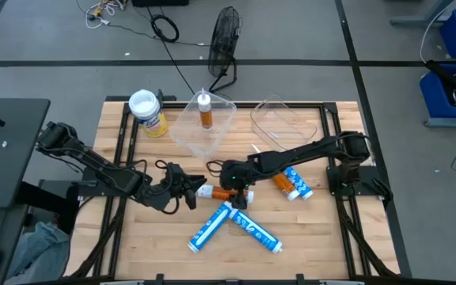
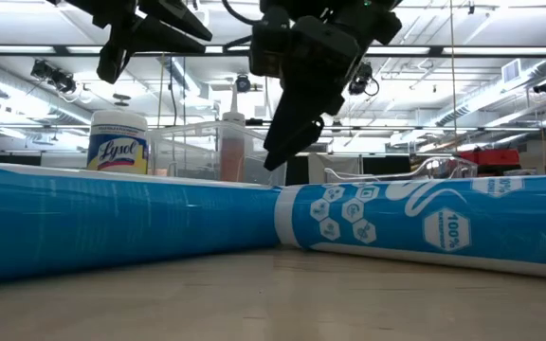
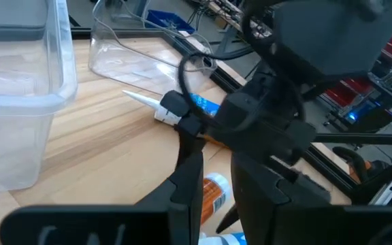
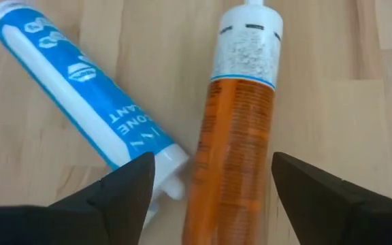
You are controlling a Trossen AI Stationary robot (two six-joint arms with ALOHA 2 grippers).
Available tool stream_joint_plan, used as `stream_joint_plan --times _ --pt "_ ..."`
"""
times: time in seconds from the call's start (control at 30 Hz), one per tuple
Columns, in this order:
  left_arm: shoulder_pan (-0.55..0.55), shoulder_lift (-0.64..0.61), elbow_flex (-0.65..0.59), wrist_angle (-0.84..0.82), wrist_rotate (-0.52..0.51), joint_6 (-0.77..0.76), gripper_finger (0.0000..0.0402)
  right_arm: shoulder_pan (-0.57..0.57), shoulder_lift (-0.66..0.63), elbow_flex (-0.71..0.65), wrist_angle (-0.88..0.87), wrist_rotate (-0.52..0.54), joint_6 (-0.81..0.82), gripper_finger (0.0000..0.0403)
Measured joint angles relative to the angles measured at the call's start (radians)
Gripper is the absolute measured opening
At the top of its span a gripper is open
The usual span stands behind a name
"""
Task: Pick & place silicon tubes, Sealant and Lysol wipes
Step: Put the left orange sealant into the left transparent bin
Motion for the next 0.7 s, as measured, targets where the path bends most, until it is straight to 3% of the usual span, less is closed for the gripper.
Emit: stream_joint_plan --times 0.53,0.7 --pt "0.0 0.0 0.0 -0.001 0.0 0.001 0.0078 -0.001 0.117 0.004 0.052 0.056 0.056 0.0308" --pt "0.0 0.0 0.0 -0.001 0.0 0.001 0.0078 -0.001 0.15 0.004 0.05 0.063 0.055 0.0291"
